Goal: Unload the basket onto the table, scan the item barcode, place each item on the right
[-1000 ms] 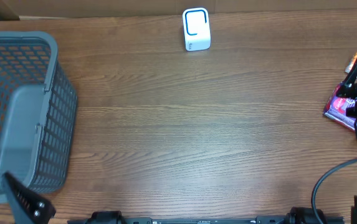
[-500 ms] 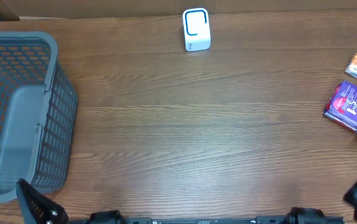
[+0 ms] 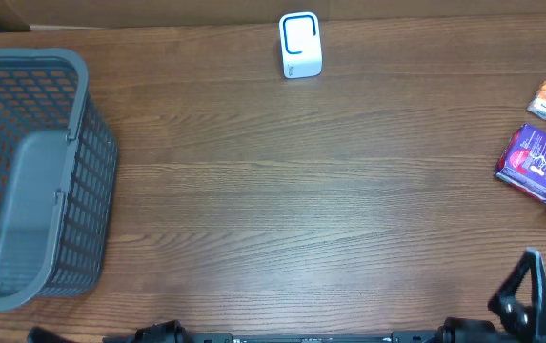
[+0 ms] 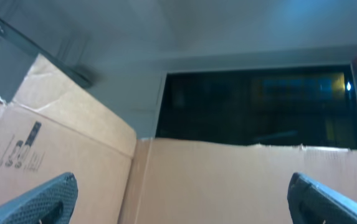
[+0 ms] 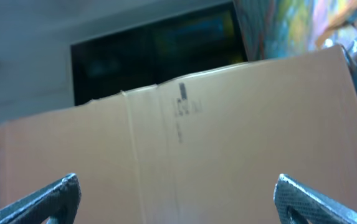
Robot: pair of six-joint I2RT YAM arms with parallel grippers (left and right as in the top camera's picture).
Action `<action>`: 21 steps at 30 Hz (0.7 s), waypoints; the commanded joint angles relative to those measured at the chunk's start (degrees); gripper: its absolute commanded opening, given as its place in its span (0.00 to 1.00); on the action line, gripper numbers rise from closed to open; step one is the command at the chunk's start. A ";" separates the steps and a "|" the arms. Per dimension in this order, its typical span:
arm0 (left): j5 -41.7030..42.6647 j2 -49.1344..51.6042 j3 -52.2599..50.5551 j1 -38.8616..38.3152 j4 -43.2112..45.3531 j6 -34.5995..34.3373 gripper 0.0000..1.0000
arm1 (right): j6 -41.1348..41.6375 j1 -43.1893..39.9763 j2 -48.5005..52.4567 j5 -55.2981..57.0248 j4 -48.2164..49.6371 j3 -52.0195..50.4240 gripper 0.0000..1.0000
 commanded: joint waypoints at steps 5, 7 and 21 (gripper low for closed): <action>1.14 -0.22 -5.73 1.95 7.37 -1.22 1.00 | 3.82 0.33 -0.28 -0.28 6.54 -18.10 1.00; 2.01 -0.22 -5.99 1.92 7.78 -2.51 1.00 | 10.62 0.33 -0.28 0.37 16.70 -26.16 1.00; 3.02 -0.22 -8.15 1.92 7.89 -6.21 1.00 | 14.91 0.33 -0.28 4.48 24.83 -43.36 1.00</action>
